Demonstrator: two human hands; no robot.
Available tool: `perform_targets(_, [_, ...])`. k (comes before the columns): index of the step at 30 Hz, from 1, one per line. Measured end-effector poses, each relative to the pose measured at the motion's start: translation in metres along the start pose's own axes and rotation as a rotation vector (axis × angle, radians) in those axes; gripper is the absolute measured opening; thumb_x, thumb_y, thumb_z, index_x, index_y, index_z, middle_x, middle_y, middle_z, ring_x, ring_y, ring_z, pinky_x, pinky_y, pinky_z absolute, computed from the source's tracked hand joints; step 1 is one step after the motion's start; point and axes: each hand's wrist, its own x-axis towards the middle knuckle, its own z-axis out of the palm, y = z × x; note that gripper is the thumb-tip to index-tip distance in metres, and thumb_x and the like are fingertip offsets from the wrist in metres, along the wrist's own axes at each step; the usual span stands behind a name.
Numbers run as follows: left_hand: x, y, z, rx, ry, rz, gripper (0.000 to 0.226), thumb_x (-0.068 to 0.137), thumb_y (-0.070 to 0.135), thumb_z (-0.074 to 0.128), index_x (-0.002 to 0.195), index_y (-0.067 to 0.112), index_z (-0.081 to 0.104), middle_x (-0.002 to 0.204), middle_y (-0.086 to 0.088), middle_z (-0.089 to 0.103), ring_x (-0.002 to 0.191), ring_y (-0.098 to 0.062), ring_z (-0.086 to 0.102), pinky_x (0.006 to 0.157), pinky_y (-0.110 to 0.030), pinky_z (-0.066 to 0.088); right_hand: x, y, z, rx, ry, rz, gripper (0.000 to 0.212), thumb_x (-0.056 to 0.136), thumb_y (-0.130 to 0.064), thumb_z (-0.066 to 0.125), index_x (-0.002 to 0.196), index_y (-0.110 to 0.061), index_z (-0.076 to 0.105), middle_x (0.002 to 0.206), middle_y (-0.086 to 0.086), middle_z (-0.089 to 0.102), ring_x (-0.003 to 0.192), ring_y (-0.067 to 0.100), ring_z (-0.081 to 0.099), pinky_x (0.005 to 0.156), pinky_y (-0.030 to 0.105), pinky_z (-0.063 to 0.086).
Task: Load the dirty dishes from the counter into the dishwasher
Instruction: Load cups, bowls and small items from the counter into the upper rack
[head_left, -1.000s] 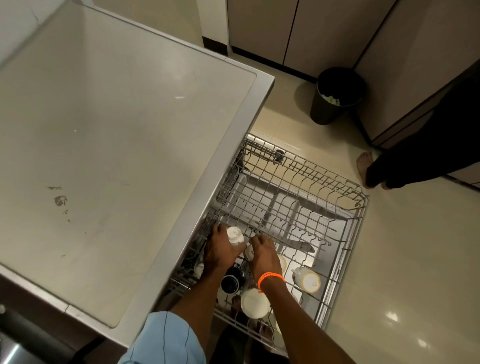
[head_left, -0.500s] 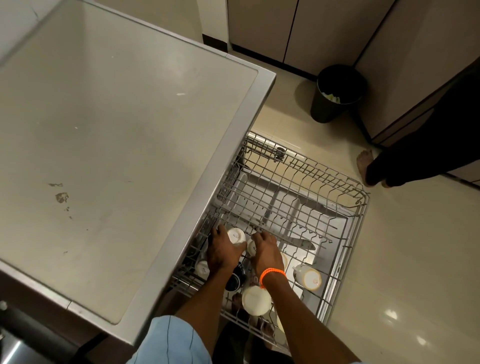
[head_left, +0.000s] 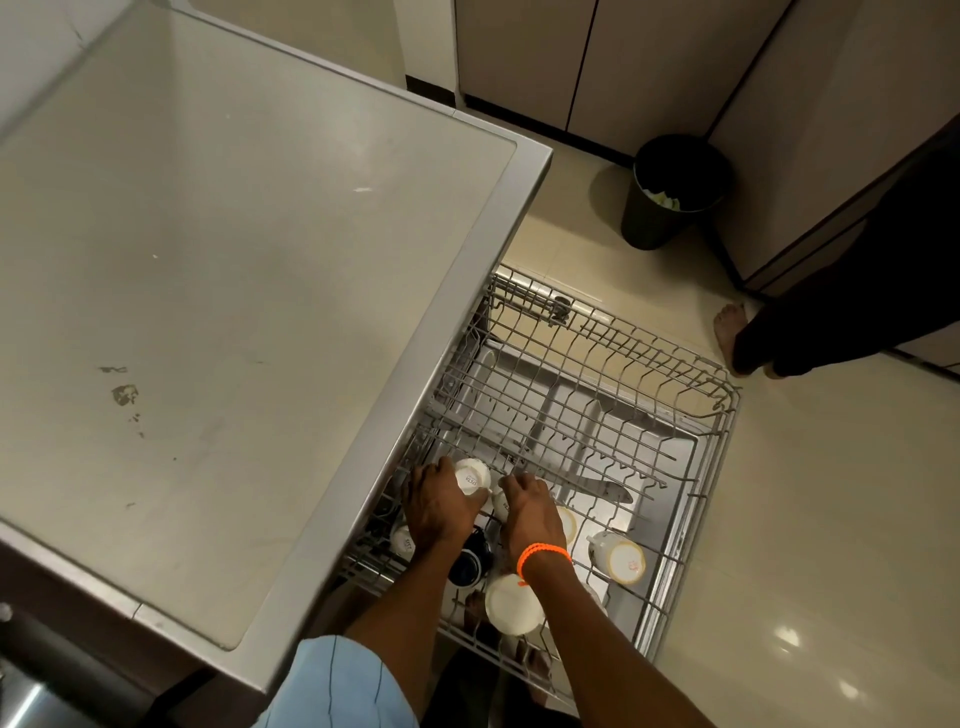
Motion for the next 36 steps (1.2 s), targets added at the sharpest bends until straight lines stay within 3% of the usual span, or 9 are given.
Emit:
perform_targets(7, [-0.002,0.002,-0.009,-0.066,0.005,-0.092,0.070,0.071,0.066,0.076,0.123,0.021,0.060,0.125,-0.006,0.063,0.120,-0.023,0.053,0.091,-0.033,0.044,-0.001,0.002,0.003,-0.056,-0.016,-0.018,0.069,0.073,-0.009,0.078,0.135,-0.017,0.051,0.136,0.011,0.049,0.121,0.030,0.046,0.097,0.038,0.048])
perform_targets(17, [0.007,0.011,-0.001,-0.024,-0.019,-0.098,0.075,0.073,0.061,0.079,0.129,0.017,0.056,0.129,-0.010,0.065,0.127,-0.027,0.051,0.105,-0.039,0.038,-0.005,0.003,0.009,-0.038,0.023,-0.019,0.062,0.076,-0.006,0.073,0.132,-0.018,0.051,0.132,0.011,0.050,0.122,0.030,0.045,0.095,0.038,0.048])
perform_targets(22, [0.004,0.006,0.000,-0.001,-0.034,-0.063,0.089,0.073,0.065,0.077,0.141,0.016,0.046,0.145,-0.011,0.054,0.138,-0.030,0.042,0.112,-0.045,0.035,-0.009,0.002,0.005,-0.029,0.037,-0.014,0.068,0.077,-0.006,0.073,0.140,-0.018,0.048,0.139,0.011,0.048,0.128,0.031,0.043,0.103,0.039,0.045])
perform_targets(27, [-0.012,0.001,-0.022,-0.023,-0.016,-0.036,0.093,0.074,0.065,0.077,0.147,0.017,0.044,0.152,-0.010,0.047,0.143,-0.029,0.038,0.115,-0.044,0.032,-0.018,-0.009,-0.017,-0.049,0.059,-0.023,0.066,0.077,-0.012,0.077,0.138,-0.018,0.050,0.139,0.010,0.050,0.128,0.029,0.045,0.100,0.038,0.048])
perform_targets(33, [-0.040,0.005,-0.064,-0.111,-0.059,-0.059,0.075,0.078,0.054,0.078,0.139,0.021,0.051,0.140,-0.008,0.055,0.128,-0.030,0.053,0.099,-0.046,0.051,-0.035,-0.035,-0.063,-0.050,0.108,-0.034,0.063,0.077,-0.009,0.073,0.135,-0.017,0.052,0.133,0.010,0.053,0.122,0.030,0.048,0.094,0.039,0.050])
perform_targets(36, [-0.054,0.006,-0.081,-0.205,-0.089,-0.052,0.053,0.080,0.045,0.079,0.124,0.022,0.060,0.124,-0.006,0.064,0.109,-0.026,0.064,0.087,-0.045,0.058,-0.048,-0.049,-0.087,-0.035,0.139,-0.071,0.059,0.076,-0.006,0.070,0.131,-0.017,0.053,0.127,0.008,0.054,0.118,0.028,0.048,0.091,0.037,0.050])
